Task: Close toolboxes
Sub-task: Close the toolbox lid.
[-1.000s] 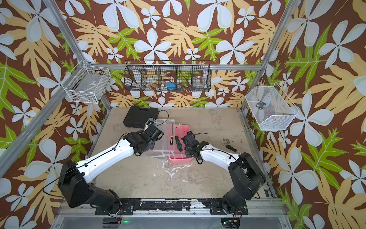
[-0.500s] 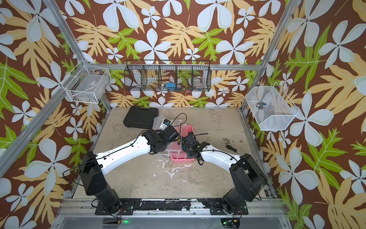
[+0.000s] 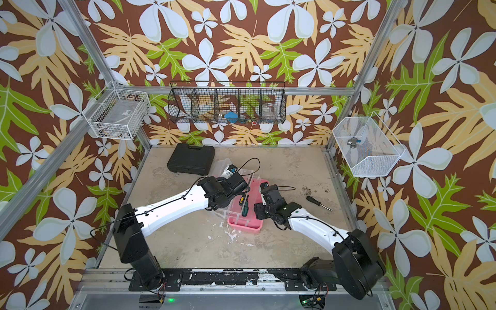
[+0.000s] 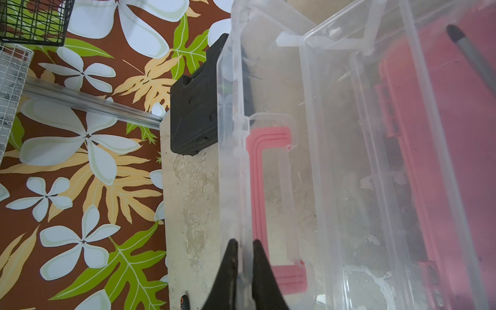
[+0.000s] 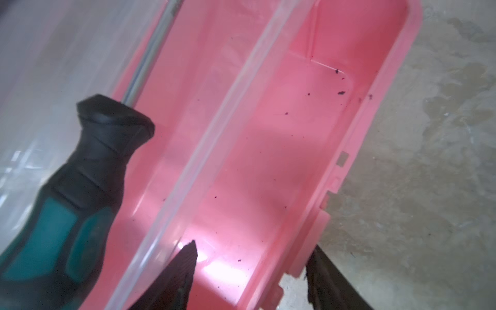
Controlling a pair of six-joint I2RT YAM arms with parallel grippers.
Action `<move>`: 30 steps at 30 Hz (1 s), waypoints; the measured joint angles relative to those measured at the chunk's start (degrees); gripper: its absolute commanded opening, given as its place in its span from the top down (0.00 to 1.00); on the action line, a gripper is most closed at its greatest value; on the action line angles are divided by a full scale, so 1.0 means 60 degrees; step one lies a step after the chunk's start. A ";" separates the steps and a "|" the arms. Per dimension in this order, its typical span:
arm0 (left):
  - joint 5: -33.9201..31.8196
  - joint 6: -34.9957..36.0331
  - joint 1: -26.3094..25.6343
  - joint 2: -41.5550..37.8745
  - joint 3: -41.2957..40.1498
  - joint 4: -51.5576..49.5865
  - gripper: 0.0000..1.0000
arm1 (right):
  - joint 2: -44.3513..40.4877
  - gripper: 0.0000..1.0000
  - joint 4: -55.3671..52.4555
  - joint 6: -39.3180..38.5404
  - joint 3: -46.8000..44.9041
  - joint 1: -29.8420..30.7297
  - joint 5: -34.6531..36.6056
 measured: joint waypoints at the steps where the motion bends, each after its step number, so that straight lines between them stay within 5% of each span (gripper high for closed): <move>1: -0.0004 0.0000 -0.0025 0.0007 0.0007 -0.0047 1.00 | -0.0157 0.30 0.0153 0.0029 -0.0160 -0.0124 -0.0273; 14: -0.0138 0.0007 -0.0244 0.0459 0.0750 -0.0641 1.00 | -0.1144 0.26 0.2885 0.1009 -0.1854 -0.1220 -0.3614; 26: 0.0055 -0.0193 -0.1111 0.1020 0.2124 -0.1078 0.90 | -0.0583 0.27 0.3362 0.1410 -0.2120 -0.1271 -0.4127; 30: 0.1224 -0.0361 -0.1362 0.1082 0.2524 -0.0969 0.80 | -0.0397 0.28 0.3424 0.1351 -0.2120 -0.1271 -0.4080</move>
